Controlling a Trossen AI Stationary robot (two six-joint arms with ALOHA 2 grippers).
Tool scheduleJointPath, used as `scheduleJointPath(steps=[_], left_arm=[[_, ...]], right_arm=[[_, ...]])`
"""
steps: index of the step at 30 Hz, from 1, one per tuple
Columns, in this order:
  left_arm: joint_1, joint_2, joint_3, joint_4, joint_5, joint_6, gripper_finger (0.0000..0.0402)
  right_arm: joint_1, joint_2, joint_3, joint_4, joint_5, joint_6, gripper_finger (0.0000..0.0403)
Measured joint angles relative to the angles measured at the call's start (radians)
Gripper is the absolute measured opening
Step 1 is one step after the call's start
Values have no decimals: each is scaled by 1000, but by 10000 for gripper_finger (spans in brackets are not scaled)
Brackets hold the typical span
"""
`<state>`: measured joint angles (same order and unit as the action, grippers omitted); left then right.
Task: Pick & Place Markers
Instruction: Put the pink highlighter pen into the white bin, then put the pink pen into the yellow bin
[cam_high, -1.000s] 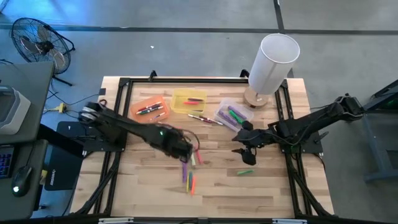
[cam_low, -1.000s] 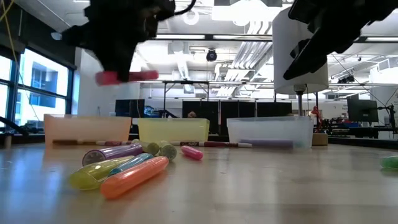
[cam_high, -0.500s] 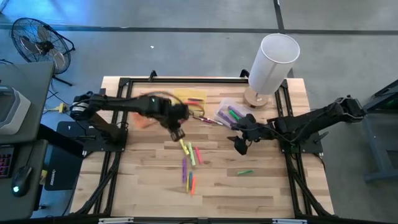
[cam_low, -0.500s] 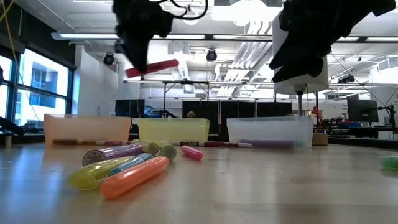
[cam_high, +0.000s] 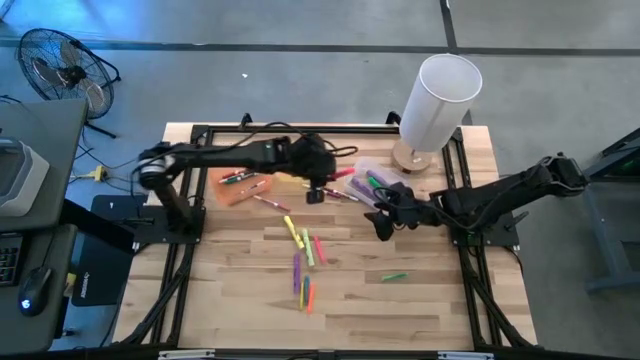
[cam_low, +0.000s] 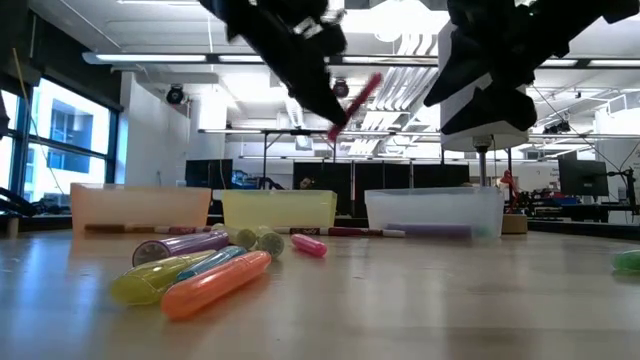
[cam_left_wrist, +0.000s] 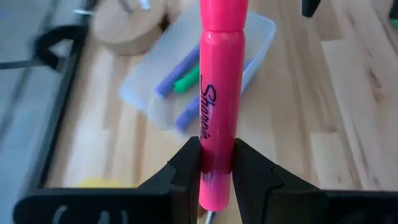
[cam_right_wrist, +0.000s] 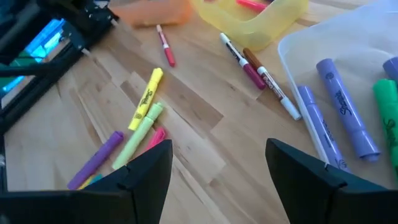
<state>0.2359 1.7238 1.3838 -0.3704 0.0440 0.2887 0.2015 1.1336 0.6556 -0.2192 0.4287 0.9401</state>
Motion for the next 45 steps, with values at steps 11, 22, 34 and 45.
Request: scheduleJointPath(steps=[11,22,34,45], left_arm=[[26,336,355,-41,130,-1,66],[26,456,483,-154,124,19,93],[26,452,483,-178,-1,-154,97],[-73,306,436,-236,96,-331,12]], right_arm=[[31,0,0,7,78,82,247],[31,0,0,7,70,95,247],[31,0,0,7,17,-49,247],[29,0,0,-5,-154,-268,247]])
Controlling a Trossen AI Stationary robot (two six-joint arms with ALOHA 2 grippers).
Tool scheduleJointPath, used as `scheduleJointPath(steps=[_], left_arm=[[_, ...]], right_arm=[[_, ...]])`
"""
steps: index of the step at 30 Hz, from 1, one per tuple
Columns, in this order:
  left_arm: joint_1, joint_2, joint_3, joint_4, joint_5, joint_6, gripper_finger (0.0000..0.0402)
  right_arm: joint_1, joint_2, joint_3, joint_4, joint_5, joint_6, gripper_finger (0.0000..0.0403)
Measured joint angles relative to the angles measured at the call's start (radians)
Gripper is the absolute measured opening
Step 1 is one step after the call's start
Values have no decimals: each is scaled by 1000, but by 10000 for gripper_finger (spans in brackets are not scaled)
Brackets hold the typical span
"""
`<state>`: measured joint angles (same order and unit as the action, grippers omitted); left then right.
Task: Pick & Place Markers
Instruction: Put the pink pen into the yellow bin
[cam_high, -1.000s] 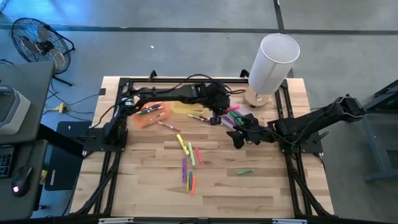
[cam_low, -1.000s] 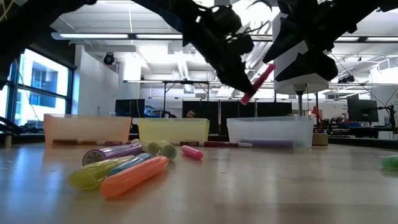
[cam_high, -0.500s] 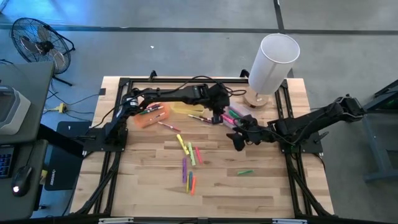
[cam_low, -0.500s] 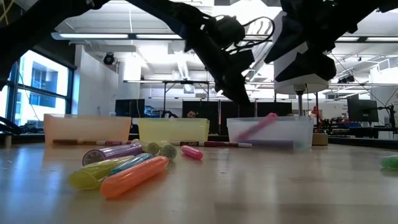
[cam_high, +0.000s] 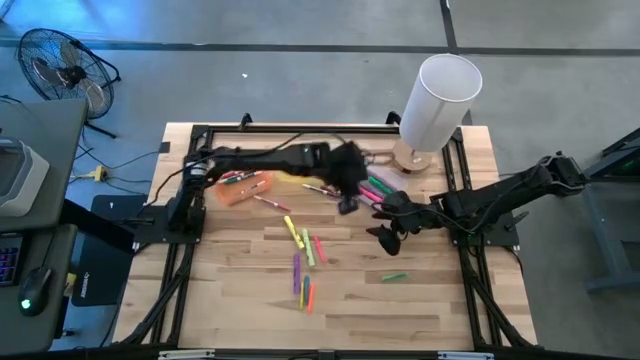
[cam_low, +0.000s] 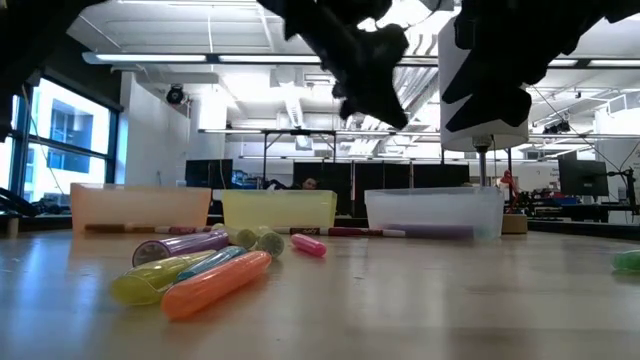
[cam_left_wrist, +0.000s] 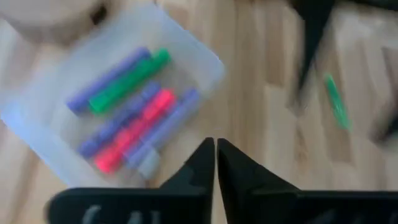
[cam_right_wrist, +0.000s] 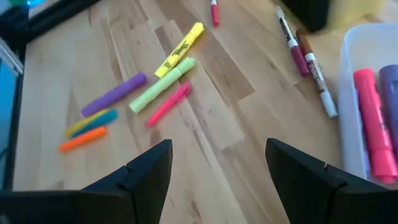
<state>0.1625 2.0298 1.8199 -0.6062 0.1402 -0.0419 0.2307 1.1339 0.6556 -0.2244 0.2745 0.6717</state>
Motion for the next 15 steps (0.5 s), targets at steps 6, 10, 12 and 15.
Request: scheduleJointPath(steps=[6,10,12,15], left_arm=[[-93,-157,-284,119,-184,-216,6],[-187,-292,-522,300,-258,-388,4],[-240,-365,-627,345,-320,-459,2],[-326,-449,-742,388,-434,-560,2]], right_arm=[[8,0,0,-37,-35,-86,247],[8,0,0,-41,-47,-126,247],[8,0,1,-37,-46,-145,247],[8,0,1,-23,-43,-154,247]])
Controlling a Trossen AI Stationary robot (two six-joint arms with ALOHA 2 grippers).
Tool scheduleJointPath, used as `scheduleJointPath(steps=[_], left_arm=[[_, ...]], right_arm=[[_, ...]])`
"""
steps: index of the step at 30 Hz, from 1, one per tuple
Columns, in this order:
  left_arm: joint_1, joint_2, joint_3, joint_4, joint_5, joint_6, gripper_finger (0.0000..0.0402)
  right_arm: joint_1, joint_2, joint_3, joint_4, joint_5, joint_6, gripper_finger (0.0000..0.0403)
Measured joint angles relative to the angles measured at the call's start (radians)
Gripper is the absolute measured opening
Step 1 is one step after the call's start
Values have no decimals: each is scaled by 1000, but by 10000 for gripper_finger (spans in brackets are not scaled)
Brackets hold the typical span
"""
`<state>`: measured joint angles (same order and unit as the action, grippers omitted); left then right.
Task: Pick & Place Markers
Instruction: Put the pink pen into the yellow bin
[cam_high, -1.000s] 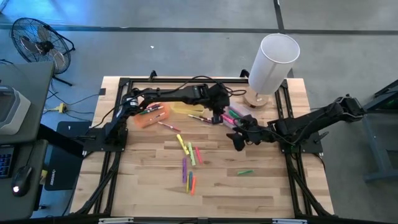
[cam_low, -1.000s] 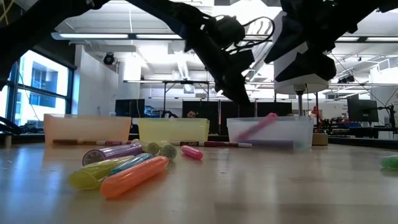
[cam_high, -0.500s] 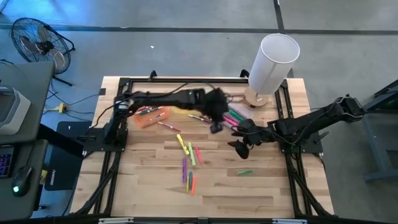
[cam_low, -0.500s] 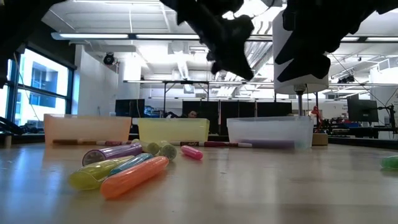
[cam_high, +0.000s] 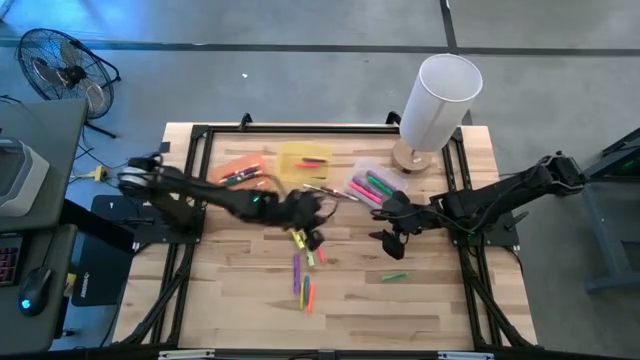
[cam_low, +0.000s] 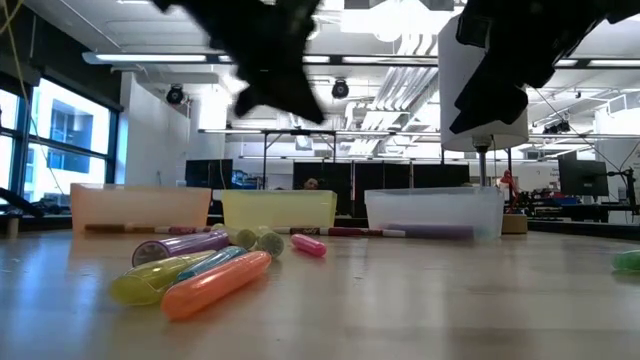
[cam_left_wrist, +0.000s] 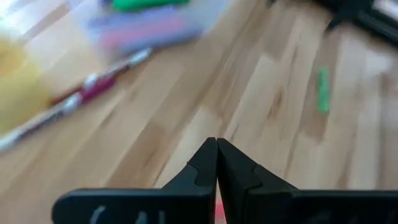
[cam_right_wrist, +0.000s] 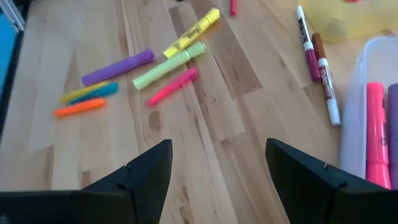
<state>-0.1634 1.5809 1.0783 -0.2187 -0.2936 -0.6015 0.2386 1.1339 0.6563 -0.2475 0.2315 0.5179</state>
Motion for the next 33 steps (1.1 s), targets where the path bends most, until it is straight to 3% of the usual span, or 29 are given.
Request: scheduleJointPath(steps=[6,10,13,18,20,24,27,33], left_arm=[[-177,-157,-168,-1,-196,-94,1],[-251,-235,-248,-6,-258,-106,0],[-295,-295,-303,-13,-258,-110,0],[-346,-414,-406,-17,-259,-95,0],[-357,-479,-450,-15,-253,-72,0],[-330,-631,-541,-15,-162,37,0],[-267,-727,-602,-10,-85,125,0],[-97,-927,-705,50,195,296,0]], right_arm=[[0,0,0,44,-2,5,247],[0,0,0,71,-23,24,229],[5,0,0,101,-24,69,179],[35,32,41,140,43,126,38],[55,87,98,137,82,99,13],[74,271,299,57,158,81,23],[66,438,487,-74,176,89,7],[26,743,847,-380,128,216,10]])
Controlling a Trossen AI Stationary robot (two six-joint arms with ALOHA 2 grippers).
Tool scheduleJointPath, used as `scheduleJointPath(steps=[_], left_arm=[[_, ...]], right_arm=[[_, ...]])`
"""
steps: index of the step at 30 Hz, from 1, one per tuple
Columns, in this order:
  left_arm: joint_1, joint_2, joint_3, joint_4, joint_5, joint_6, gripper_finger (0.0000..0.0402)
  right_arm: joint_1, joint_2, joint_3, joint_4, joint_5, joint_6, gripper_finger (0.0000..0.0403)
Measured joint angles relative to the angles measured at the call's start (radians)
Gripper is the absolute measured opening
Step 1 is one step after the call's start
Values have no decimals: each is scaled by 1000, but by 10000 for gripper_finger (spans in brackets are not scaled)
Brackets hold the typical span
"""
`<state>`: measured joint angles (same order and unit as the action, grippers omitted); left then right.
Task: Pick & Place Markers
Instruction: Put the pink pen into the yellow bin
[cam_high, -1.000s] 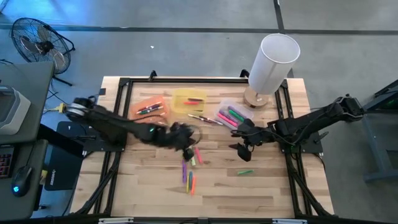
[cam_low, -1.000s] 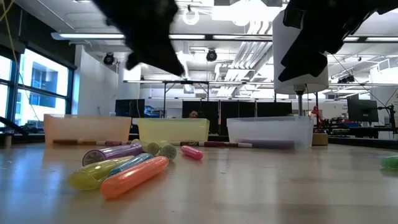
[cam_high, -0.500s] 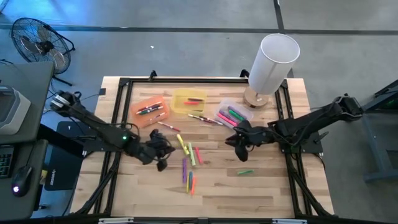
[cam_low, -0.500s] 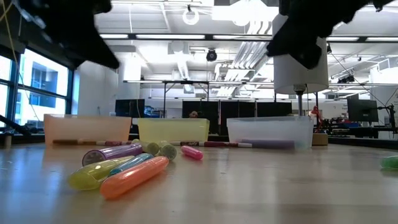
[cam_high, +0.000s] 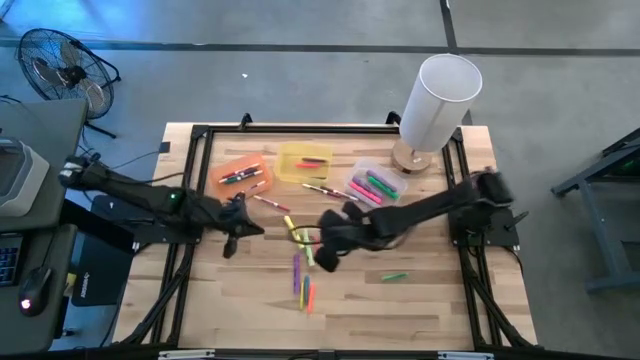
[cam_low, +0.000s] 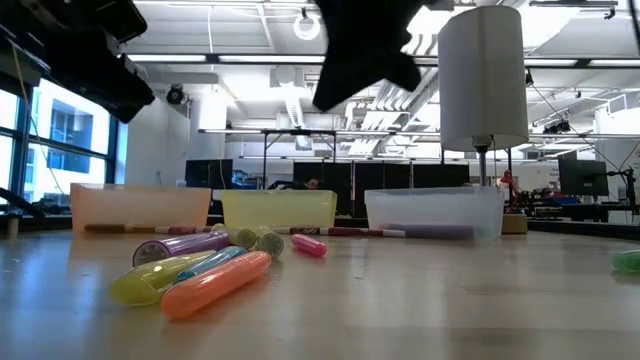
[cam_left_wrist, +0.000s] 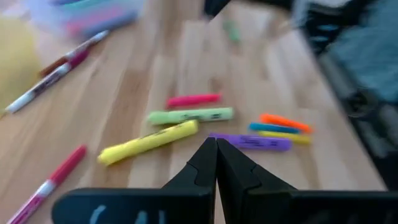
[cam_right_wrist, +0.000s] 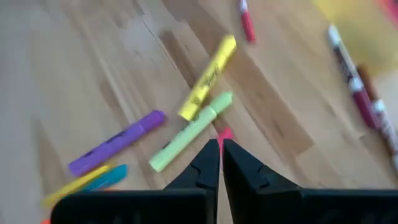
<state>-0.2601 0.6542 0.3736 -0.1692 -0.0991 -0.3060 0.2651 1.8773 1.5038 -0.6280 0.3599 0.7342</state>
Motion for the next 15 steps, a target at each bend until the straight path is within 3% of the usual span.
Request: scheduleJointPath(steps=[3,7,11,15], left_arm=[[85,-72,-49,60,135,44,0],[161,-127,-81,51,219,32,0],[176,-158,-82,56,303,19,0],[175,-156,-82,50,323,13,0]], right_arm=[[-12,136,167,-175,0,82,5],[-19,286,347,-358,-20,165,8],[-24,389,441,-396,-107,159,43],[-32,444,454,-400,-136,214,94]])
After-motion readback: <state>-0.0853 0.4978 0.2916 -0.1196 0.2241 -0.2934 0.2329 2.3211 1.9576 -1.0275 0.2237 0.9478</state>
